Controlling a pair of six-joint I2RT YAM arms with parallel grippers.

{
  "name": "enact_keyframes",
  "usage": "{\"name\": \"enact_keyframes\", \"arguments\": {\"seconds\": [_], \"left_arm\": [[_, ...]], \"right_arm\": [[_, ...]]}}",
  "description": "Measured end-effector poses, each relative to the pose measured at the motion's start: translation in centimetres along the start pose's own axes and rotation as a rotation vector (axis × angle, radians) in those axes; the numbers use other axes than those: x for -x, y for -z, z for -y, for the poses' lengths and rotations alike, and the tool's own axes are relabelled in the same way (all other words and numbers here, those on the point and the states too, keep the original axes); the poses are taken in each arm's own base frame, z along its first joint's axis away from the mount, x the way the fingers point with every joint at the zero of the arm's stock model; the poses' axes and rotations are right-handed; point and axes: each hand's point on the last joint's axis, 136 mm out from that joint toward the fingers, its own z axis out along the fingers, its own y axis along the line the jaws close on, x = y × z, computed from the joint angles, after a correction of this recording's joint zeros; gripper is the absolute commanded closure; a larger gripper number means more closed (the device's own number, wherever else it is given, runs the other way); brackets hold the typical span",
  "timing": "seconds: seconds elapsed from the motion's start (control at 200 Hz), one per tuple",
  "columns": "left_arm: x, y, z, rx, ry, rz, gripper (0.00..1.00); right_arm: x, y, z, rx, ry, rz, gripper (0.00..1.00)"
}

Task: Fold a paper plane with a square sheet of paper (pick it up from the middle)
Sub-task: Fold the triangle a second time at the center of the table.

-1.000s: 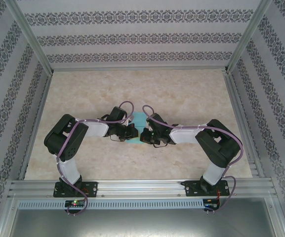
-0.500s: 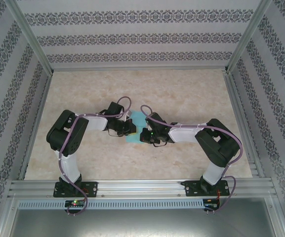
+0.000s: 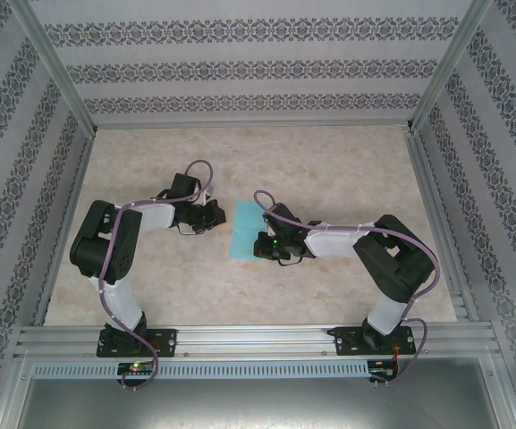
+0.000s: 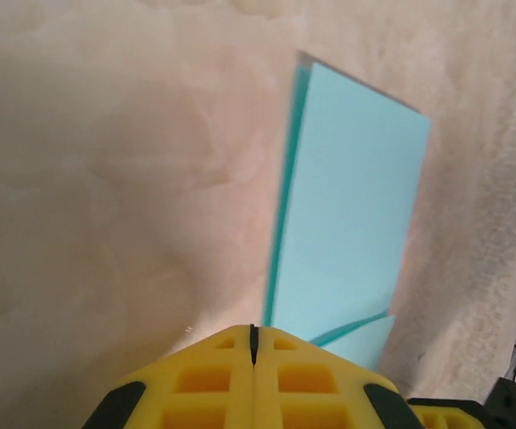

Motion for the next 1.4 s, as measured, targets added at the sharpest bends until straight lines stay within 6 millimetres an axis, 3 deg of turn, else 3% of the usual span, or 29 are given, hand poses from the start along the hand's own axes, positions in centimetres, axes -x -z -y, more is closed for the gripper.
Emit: {"name": "enact_keyframes", "arguments": {"seconds": [0.115, 0.355, 0.51, 0.904, 1.089, 1.214, 1.404], "left_arm": [[-1.2, 0.1, 1.2, -0.019, -0.037, -0.003, 0.99], [-4.1, -2.0, 2.7, -0.034, -0.089, -0.085, 0.99], [-4.0, -3.1, 1.8, -0.015, -0.075, -0.105, 1.00], [-3.9, -3.4, 1.9, -0.006, -0.080, -0.112, 1.00], [-3.9, -3.4, 1.9, -0.005, -0.084, -0.113, 1.00], [-3.9, -3.4, 1.9, -0.005, -0.084, -0.113, 1.00], [-3.9, -3.4, 1.8, -0.002, -0.081, -0.116, 1.00]], "right_arm": [[0.0, 0.0, 0.0, 0.000, 0.000, 0.000, 1.00], [0.0, 0.0, 0.0, 0.000, 0.003, 0.000, 1.00], [0.0, 0.0, 0.0, 0.001, 0.017, 0.000, 1.00], [-1.2, 1.5, 0.7, -0.042, 0.102, -0.044, 1.00], [0.8, 1.9, -1.8, 0.016, 0.119, 0.011, 1.00], [2.3, 1.2, -3.3, 0.059, 0.114, 0.044, 1.00], [1.9, -0.7, -2.3, 0.036, 0.085, 0.007, 1.00]]}}
